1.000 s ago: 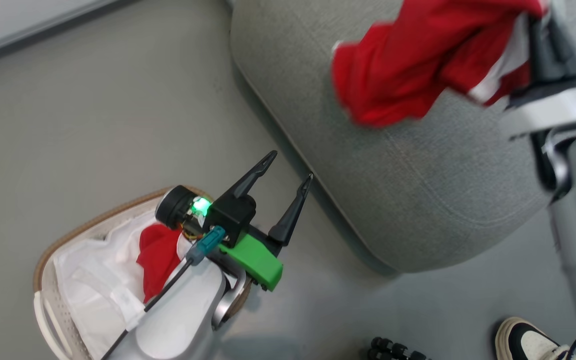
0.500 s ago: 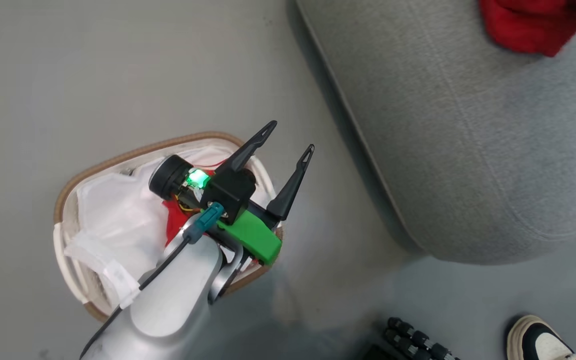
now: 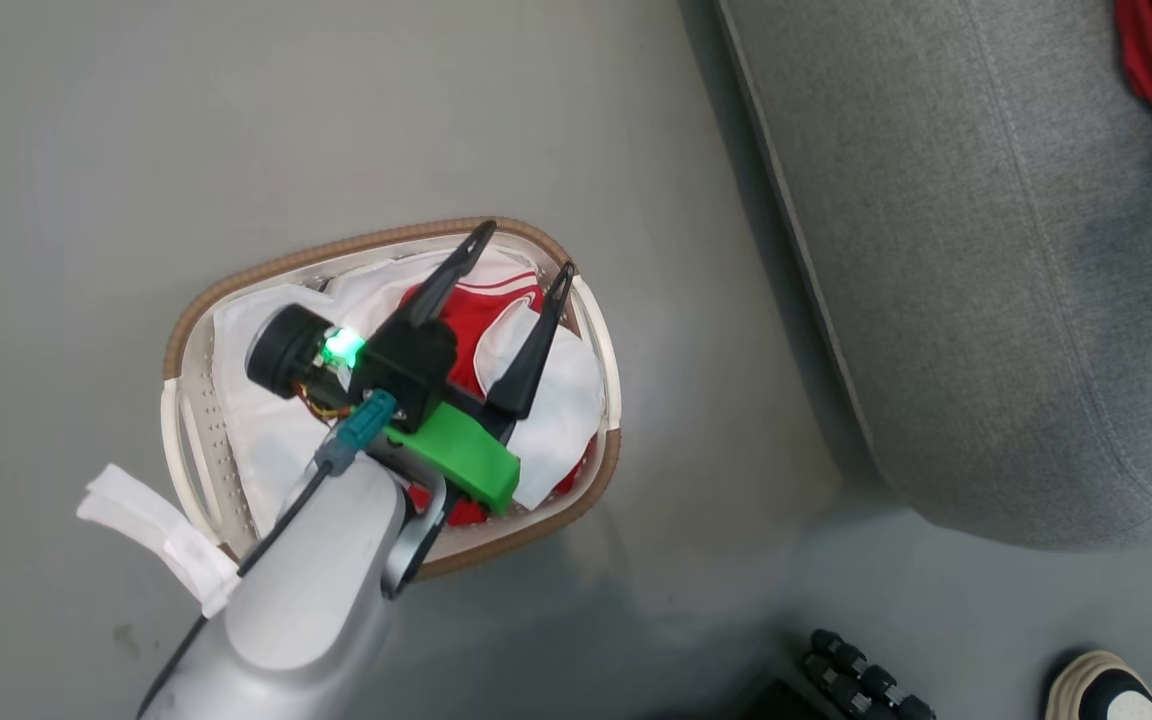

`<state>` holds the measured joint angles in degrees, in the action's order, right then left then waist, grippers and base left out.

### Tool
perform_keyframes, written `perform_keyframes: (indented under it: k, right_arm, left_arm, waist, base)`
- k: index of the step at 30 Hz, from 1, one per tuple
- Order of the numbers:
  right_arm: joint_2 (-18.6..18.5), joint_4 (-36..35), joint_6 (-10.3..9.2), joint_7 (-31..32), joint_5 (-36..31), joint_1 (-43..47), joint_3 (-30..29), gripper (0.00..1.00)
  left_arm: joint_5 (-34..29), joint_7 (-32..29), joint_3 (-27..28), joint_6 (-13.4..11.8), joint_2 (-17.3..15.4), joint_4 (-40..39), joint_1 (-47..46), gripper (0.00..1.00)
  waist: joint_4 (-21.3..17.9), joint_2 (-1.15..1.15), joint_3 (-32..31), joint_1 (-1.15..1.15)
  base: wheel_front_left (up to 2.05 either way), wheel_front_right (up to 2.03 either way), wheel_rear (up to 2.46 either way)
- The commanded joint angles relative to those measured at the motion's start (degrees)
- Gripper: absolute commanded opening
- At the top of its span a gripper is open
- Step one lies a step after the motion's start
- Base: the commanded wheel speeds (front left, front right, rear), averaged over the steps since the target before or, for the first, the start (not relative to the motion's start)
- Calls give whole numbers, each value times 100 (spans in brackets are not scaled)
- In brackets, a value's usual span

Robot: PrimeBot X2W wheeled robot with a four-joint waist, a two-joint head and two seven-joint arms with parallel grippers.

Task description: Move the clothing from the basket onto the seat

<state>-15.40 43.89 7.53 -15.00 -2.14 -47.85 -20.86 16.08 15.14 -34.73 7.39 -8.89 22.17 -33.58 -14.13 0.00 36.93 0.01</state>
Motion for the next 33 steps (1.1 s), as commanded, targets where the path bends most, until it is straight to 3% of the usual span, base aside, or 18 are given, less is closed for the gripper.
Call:
perform_keyframes:
  k: [1, 14, 33]
  right_arm:
    - [19, -54, -8, -27, -28, 235, -63, 100]
    - [391, -752, -7, -27, 227, 1726, -283, 100]
    - [906, -2131, -8, -27, 888, 2326, 1631, 100]
  left_arm:
    - [-6, 2, 40, 15, 19, 14, 147, 100]
    - [-265, 2, 1008, -1, 322, -101, 961, 100]
    - [-766, 2, 2696, -372, 564, -463, 1948, 100]
  waist:
    - [-61, 0, -219, -1]
    - [51, 0, -1178, -1]
    - [936, 0, -2034, -1]
  base:
    - [0, 0, 0]
    - [0, 0, 0]
    - [0, 0, 0]
